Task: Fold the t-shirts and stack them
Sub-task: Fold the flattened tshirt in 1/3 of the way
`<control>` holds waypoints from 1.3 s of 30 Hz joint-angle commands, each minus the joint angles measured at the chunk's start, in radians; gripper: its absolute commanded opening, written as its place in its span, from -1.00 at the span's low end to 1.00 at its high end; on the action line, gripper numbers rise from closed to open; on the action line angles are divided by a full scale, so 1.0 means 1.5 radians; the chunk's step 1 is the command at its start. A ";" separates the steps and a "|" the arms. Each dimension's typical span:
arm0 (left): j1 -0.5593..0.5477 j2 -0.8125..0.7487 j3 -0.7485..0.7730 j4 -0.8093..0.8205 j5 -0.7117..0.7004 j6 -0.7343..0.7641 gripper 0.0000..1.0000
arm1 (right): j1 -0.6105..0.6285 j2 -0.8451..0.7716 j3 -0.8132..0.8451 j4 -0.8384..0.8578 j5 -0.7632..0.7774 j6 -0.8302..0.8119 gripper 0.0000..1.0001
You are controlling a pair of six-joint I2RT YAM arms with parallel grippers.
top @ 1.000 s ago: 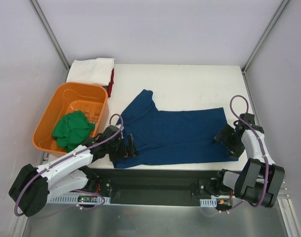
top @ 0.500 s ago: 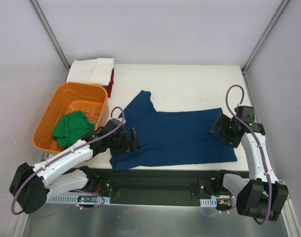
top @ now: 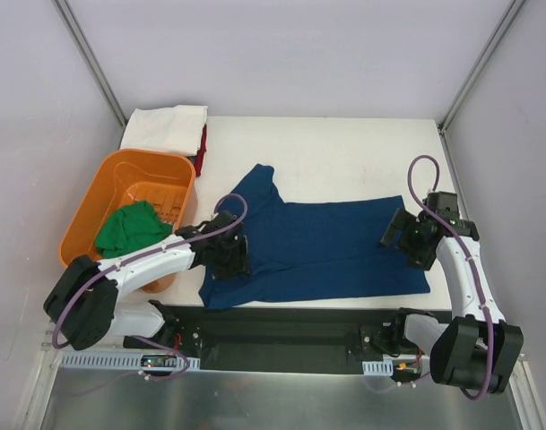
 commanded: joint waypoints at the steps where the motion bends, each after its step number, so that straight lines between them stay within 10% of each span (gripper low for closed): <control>1: -0.008 0.037 0.028 0.004 -0.004 0.001 0.00 | 0.005 0.009 0.013 -0.014 -0.001 -0.011 0.93; 13: -0.010 0.083 0.053 0.035 -0.016 0.003 -0.28 | 0.005 0.011 0.017 -0.010 -0.005 -0.012 0.93; 21: -0.009 0.089 0.076 0.036 -0.034 0.014 -1.00 | 0.005 0.007 0.016 -0.007 -0.007 -0.013 0.93; 39: -0.010 0.125 0.146 0.036 -0.032 0.102 -1.00 | 0.005 0.004 0.015 -0.002 -0.009 -0.014 0.93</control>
